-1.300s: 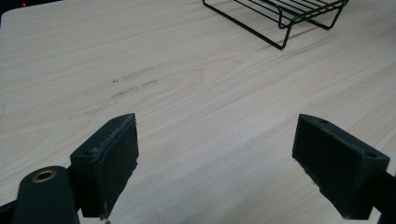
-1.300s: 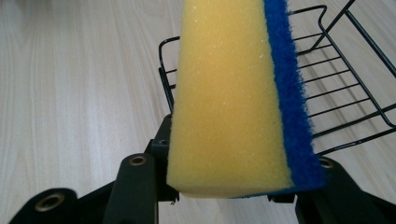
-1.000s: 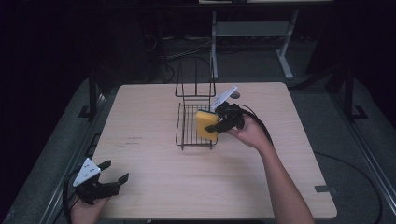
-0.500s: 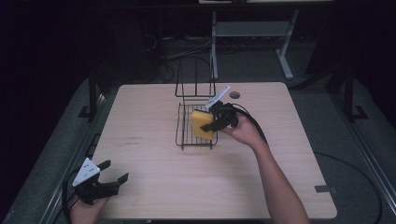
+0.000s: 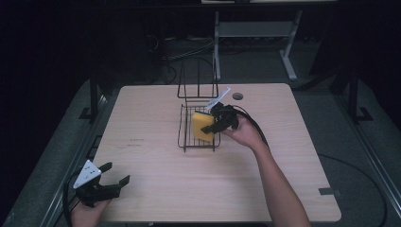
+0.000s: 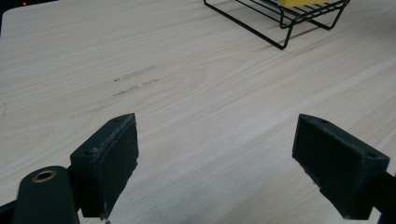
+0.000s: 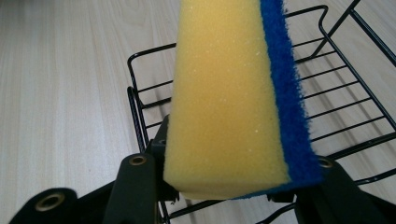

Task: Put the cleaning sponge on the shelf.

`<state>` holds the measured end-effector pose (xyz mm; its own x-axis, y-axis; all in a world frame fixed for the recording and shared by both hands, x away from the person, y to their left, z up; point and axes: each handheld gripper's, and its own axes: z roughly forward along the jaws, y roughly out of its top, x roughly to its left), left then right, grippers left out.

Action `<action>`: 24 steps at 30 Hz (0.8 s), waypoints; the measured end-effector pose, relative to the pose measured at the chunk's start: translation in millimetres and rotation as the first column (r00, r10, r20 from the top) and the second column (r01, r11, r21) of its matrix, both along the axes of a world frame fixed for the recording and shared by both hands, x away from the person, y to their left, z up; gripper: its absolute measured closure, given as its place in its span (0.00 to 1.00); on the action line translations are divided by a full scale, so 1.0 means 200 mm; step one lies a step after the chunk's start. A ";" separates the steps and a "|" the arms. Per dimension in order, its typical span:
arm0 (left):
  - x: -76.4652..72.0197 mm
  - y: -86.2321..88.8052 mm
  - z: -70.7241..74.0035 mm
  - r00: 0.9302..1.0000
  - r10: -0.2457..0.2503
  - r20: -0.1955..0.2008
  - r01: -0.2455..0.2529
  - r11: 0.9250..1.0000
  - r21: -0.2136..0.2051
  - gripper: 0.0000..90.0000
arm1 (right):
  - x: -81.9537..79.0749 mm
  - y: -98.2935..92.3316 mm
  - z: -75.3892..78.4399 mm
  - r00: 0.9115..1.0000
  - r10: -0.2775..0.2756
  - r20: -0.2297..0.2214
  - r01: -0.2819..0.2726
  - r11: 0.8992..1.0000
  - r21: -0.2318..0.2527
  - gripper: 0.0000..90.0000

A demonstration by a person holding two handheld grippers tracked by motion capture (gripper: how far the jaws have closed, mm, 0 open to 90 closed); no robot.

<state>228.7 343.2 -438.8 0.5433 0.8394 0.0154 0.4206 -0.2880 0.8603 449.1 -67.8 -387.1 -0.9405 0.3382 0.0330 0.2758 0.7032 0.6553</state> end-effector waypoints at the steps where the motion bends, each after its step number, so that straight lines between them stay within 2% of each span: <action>1: 0.00 0.00 0.00 1.000 0.001 0.001 -0.001 1.000 0.001 0.15 | 0.00 0.00 0.00 1.000 -0.002 0.000 0.002 1.000 -0.005 0.60; 8: 0.00 0.00 0.00 1.000 0.000 0.001 0.000 1.000 0.002 0.15 | -0.01 -0.01 0.00 1.000 -0.011 0.005 0.011 1.000 -0.022 0.51; 14: 0.00 0.00 0.00 1.000 -0.001 -0.001 0.001 1.000 0.003 0.15 | -0.02 -0.02 0.02 1.000 -0.016 0.006 0.016 1.000 -0.015 0.46; 24: 0.00 0.00 0.00 1.000 0.000 -0.001 0.000 1.000 0.002 0.15 | -0.03 0.00 0.02 1.000 -0.014 -0.012 0.014 1.000 -0.024 0.38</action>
